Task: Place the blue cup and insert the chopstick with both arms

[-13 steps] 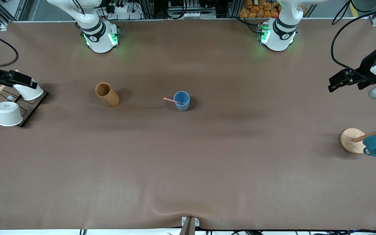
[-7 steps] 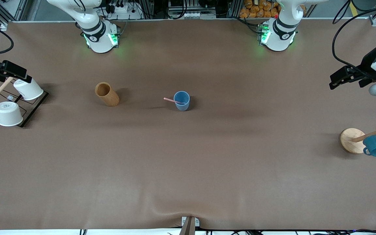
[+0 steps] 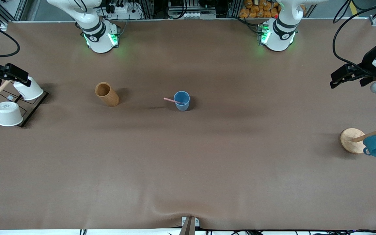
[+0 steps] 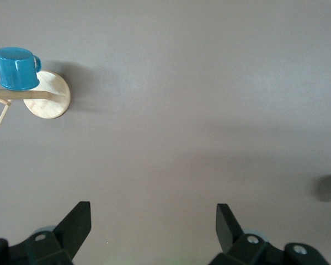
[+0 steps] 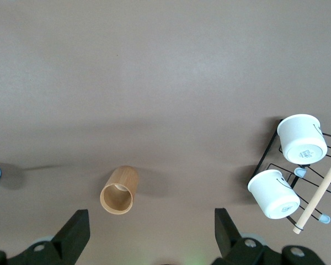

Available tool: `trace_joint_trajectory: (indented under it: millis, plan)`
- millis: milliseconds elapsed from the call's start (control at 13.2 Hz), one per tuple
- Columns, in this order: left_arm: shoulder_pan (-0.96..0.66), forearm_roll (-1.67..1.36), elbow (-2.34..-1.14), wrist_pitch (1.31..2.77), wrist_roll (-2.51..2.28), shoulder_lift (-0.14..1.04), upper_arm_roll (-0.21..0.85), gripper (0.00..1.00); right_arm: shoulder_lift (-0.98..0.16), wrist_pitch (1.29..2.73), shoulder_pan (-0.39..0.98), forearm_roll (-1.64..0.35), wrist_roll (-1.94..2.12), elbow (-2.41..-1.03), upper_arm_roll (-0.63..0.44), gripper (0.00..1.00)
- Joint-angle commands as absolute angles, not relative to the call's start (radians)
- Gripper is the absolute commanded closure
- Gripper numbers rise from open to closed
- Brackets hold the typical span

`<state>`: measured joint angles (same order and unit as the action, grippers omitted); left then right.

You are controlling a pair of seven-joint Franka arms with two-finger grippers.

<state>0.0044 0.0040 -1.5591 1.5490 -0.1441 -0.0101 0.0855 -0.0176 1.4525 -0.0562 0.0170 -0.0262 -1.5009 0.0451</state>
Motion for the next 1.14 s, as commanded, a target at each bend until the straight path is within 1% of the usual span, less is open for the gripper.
trace_joint_trajectory:
  millis: [0, 530, 1059]
  plan:
    - [0.008, 0.000, -1.554, 1.557, -0.124, -0.028, 0.089, 0.00, -0.020, 1.445, -0.067, 0.035, -0.029, -1.471, 0.055, 0.00]
    - [0.003, 0.000, -1.539, 1.546, -0.126, -0.020, 0.089, 0.00, 0.029, 1.454, -0.071, 0.031, -0.032, -1.503, 0.066, 0.00]
    - [0.003, 0.002, -1.537, 1.528, -0.126, -0.021, 0.089, 0.00, 0.028, 1.468, -0.072, 0.021, -0.032, -1.505, 0.061, 0.00]
